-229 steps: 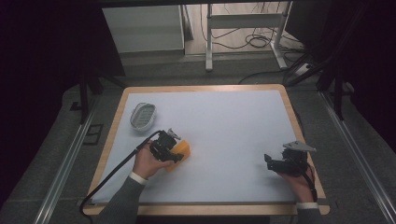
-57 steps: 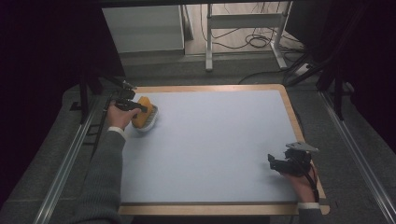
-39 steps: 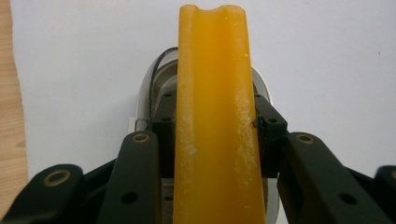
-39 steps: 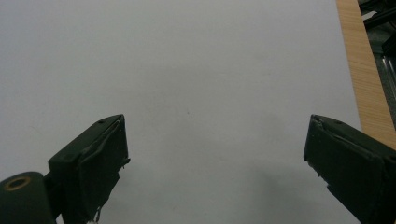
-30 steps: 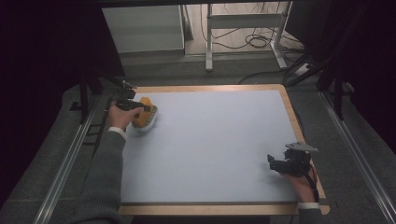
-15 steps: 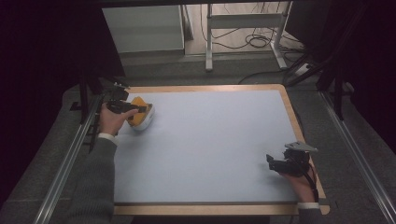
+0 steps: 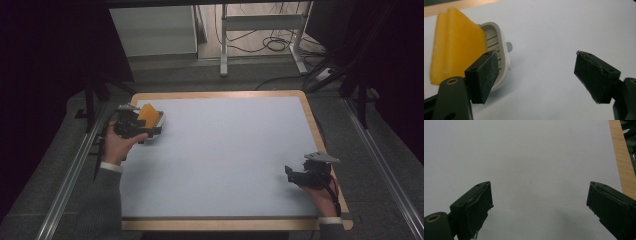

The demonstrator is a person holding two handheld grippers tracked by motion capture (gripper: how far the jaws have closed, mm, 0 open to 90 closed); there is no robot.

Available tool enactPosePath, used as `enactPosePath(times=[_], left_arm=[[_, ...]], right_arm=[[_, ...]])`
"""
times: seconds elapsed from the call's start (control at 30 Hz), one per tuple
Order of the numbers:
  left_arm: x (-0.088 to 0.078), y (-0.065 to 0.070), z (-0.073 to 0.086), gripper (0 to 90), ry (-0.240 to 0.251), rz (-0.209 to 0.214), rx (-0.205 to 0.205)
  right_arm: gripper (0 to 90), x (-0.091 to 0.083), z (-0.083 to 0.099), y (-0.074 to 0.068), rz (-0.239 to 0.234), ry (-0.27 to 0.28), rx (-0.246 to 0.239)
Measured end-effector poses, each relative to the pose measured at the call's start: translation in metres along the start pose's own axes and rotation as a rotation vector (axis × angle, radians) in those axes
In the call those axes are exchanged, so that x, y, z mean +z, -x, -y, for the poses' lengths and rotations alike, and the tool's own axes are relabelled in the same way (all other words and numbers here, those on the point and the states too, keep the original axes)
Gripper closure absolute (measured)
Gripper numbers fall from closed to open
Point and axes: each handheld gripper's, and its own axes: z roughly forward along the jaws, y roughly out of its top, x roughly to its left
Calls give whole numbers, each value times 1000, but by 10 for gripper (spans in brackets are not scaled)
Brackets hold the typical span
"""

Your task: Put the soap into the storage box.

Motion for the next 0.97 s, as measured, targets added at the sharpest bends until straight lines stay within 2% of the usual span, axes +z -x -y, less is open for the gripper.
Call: enactPosePath(times=[0.07,0.27,0.37,0.47,0.63,0.77,0.97], left_arm=[[1,11,18,197,-2,37,19],[2,25,46,187,-41,64,50],[2,28,58,186,-40,77,39],[1,33,70,195,-14,76,23],[2,39,80,192,-30,96,42],[2,39,82,192,-26,102,37],[2,37,87,184,-29,72,42]], right_arm=[[63,0,0,-1,-1,1,0],[63,0,0,-1,-3,-2,-5],[63,-1,0,0,-1,0,-1],[63,-1,0,0,3,3,1],[63,-1,-1,-1,2,2,-4],[63,-1,0,-2,3,16,-13],[63,-1,-1,-5,-7,42,-26]])
